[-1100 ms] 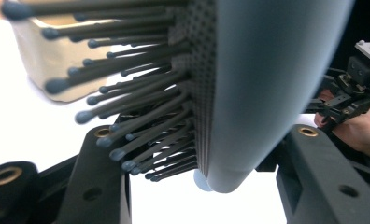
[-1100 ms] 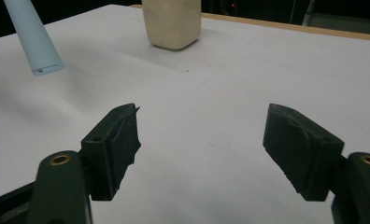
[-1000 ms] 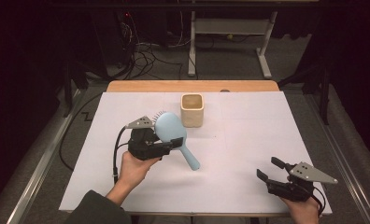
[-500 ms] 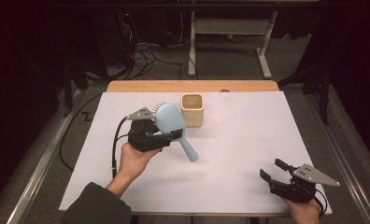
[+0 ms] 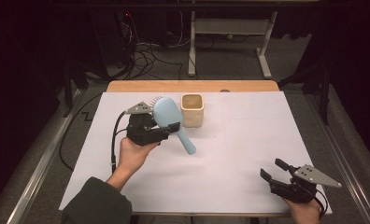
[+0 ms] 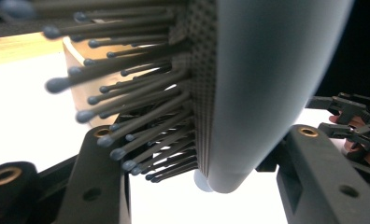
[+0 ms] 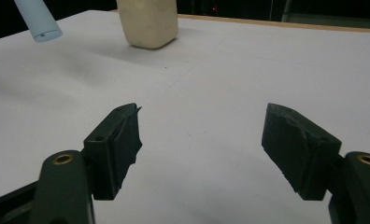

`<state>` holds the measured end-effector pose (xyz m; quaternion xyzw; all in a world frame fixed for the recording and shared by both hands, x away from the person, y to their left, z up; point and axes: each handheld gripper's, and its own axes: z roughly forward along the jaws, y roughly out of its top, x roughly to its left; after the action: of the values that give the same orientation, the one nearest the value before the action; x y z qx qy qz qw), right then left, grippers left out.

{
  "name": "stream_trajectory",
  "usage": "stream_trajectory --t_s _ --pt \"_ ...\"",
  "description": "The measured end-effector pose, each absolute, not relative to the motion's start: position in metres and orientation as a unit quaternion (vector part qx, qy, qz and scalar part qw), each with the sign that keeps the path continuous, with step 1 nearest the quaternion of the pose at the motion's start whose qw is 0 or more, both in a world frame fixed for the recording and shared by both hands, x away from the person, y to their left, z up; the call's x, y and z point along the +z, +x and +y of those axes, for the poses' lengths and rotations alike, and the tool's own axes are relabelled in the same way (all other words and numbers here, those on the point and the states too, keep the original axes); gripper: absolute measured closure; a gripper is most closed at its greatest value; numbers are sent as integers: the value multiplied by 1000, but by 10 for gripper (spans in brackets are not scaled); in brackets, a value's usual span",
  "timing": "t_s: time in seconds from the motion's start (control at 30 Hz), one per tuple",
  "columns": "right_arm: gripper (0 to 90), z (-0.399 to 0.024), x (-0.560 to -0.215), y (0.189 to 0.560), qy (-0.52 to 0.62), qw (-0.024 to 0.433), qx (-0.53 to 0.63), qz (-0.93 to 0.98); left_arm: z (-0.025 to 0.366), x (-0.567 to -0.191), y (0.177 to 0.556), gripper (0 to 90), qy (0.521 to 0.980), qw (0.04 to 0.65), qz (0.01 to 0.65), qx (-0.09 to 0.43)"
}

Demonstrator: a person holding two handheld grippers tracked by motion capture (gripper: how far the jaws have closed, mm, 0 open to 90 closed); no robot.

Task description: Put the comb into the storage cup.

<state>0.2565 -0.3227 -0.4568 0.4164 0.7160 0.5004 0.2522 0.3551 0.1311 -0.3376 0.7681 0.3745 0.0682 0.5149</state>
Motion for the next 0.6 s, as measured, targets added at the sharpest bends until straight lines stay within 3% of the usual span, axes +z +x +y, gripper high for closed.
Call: stream_trajectory --t_s 0.6 --pt "283 -322 -457 256 415 253 503 715 134 -330 366 522 763 513 384 87"
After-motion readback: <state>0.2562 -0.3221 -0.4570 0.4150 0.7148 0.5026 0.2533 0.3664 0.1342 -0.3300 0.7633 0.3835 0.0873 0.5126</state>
